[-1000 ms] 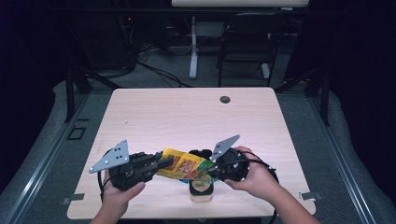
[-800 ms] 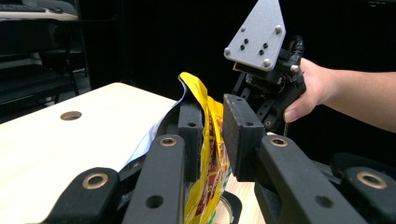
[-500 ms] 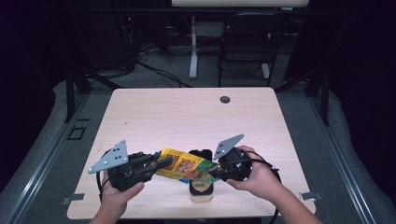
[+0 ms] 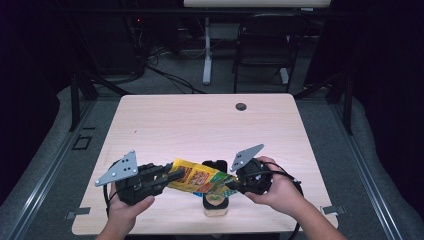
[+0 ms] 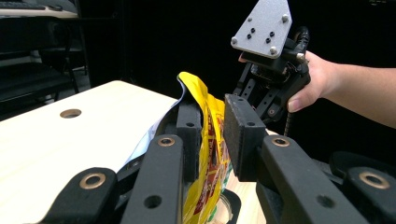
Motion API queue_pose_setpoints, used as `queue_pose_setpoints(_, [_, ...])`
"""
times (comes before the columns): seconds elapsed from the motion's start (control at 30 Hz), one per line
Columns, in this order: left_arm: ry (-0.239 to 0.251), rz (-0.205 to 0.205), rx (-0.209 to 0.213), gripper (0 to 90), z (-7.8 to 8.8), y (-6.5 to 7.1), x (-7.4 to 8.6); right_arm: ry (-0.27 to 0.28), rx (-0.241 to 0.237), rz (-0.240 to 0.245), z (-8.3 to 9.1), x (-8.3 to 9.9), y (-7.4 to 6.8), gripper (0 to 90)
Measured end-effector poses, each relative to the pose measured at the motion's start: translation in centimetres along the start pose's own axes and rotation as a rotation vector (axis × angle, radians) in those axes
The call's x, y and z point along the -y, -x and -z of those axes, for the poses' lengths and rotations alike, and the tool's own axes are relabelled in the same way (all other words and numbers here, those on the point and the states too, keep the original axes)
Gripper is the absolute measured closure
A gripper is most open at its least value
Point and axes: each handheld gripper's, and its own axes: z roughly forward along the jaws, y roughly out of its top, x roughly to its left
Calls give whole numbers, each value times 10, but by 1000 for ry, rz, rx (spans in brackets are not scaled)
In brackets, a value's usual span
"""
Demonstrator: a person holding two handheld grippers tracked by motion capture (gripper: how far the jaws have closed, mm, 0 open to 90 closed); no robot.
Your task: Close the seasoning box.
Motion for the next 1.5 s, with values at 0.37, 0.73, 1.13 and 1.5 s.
queue_pose_setpoints(0.37, [1, -7, 4, 765, -1, 2, -3, -4, 7, 7, 0, -2, -1, 879])
queue_pose_setpoints(0.73, [3, -9, 2, 765, 2, 2, -4, -5, -11, 1, 0, -3, -3, 886])
queue_pose_setpoints(1.13, [5, -10, -7, 766, 6, 2, -6, -2, -32, 1, 0, -6, -5, 889])
queue_pose_setpoints(1.5, [13, -6, -1, 765, 4, 2, -6, -18, -27, 12, 5, -7, -6, 889])
